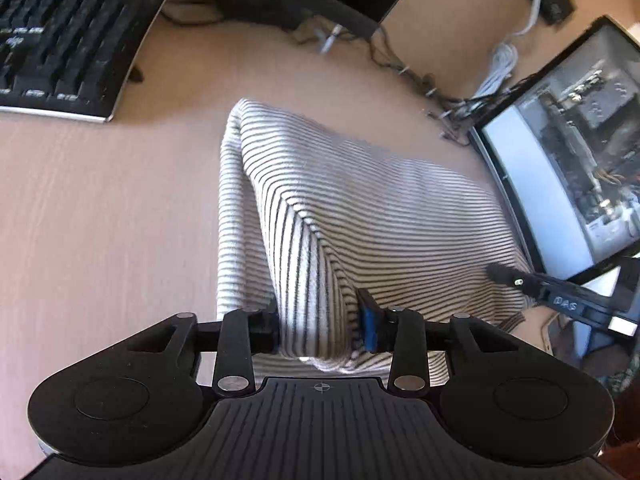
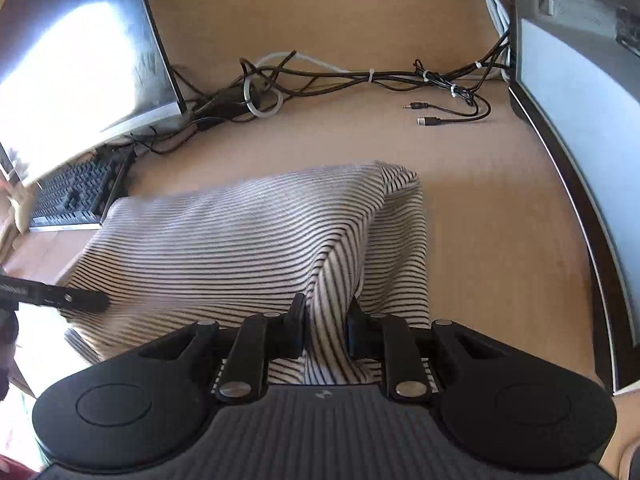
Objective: Fold clothes
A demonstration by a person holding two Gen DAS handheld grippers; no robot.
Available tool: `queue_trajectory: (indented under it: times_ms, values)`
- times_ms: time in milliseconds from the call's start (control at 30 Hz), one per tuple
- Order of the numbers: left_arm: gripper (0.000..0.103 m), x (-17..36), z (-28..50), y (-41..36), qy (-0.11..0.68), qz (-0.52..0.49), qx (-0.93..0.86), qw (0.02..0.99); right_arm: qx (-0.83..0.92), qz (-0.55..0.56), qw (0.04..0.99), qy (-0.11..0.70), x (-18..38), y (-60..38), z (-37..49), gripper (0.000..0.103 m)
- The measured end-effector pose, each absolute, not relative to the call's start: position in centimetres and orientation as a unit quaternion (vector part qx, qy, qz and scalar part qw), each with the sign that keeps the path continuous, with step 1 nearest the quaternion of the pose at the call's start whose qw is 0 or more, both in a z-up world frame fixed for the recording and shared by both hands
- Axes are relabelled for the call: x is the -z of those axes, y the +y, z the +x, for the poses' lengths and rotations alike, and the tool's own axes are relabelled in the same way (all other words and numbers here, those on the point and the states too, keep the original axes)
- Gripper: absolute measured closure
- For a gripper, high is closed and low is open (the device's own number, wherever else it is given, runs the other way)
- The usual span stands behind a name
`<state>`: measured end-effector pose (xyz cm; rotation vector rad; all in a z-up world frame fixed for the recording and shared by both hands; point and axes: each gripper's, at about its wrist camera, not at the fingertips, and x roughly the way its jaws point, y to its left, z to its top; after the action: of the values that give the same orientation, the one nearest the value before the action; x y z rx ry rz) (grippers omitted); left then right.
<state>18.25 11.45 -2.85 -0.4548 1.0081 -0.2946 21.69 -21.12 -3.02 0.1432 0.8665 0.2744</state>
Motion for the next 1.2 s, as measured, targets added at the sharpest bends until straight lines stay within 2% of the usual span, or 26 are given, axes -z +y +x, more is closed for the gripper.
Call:
queue_trajectory:
  times_ms: [100, 233, 333, 400, 433, 467, 500, 633, 667, 700, 733, 867, 967, 1133, 1200]
  values:
    - [0.059, 2.3, 18.7, 11.6, 0.462, -0.200, 0.126, 0.855, -0.132, 0.042, 0.905, 0.403, 2.9, -20.6, 22.0, 0.082]
    - [0.061, 0.9, 19.4, 11.0, 0.426, -0.166, 0.119, 0.881, -0.131, 0.015, 0.919, 0.371, 1.6, -19.5, 22.7, 0.084]
    - [0.056, 1.1, 20.4, 10.3, 0.427, -0.119, 0.108, 0.890, -0.132, -0.012, 0.926, 0.354, 1.3, -19.0, 23.4, 0.084]
    - [0.049, 1.6, 20.5, 10.2, 0.436, -0.115, 0.100, 0.887, -0.129, -0.043, 0.920, 0.367, 2.7, -18.9, 24.4, 0.083]
    - [0.048, 1.6, 20.3, 10.1, 0.434, -0.112, 0.100, 0.888, -0.127, -0.056, 0.917, 0.373, 3.3, -18.9, 24.8, 0.074]
    - [0.040, 1.3, 20.1, 10.0, 0.431, -0.104, 0.096, 0.891, -0.122, -0.051, 0.918, 0.373, 3.4, -19.3, 24.9, 0.068]
    - [0.031, 1.0, 19.8, 9.8, 0.428, -0.093, 0.090, 0.894, -0.117, -0.045, 0.919, 0.373, 3.4, -19.7, 25.0, 0.057]
    - [0.021, -1.2, 18.9, 9.6, 0.411, -0.084, 0.079, 0.904, -0.096, -0.011, 0.920, 0.379, 2.8, -21.3, 25.1, 0.020]
    - [0.014, -1.8, 18.6, 9.3, 0.405, -0.085, 0.082, 0.907, -0.089, -0.004, 0.922, 0.376, 2.5, -21.7, 25.0, 0.016]
    - [0.009, -2.5, 18.4, 8.9, 0.397, -0.084, 0.087, 0.910, -0.087, 0.003, 0.925, 0.371, 2.4, -21.8, 25.0, 0.006]
    - [0.007, -3.2, 18.1, 8.4, 0.389, -0.083, 0.092, 0.913, -0.087, 0.009, 0.927, 0.366, 2.2, -21.9, 25.0, 0.000]
    - [0.001, -4.4, 17.7, 5.9, 0.385, -0.073, 0.104, 0.914, -0.097, 0.010, 0.931, 0.351, 1.5, -21.3, 25.7, 0.000]
    - [0.000, -4.5, 17.8, 4.4, 0.392, -0.069, 0.115, 0.910, -0.094, -0.012, 0.929, 0.358, 2.0, -20.1, 27.0, 0.000]
    - [0.000, -1.5, 18.6, 3.7, 0.440, -0.099, 0.132, 0.883, -0.081, -0.069, 0.900, 0.424, 5.4, -18.2, 29.0, 0.000]
    - [0.000, 0.4, 19.0, 3.8, 0.463, -0.118, 0.127, 0.869, -0.078, -0.037, 0.905, 0.417, 5.6, -18.8, 28.7, 0.000]
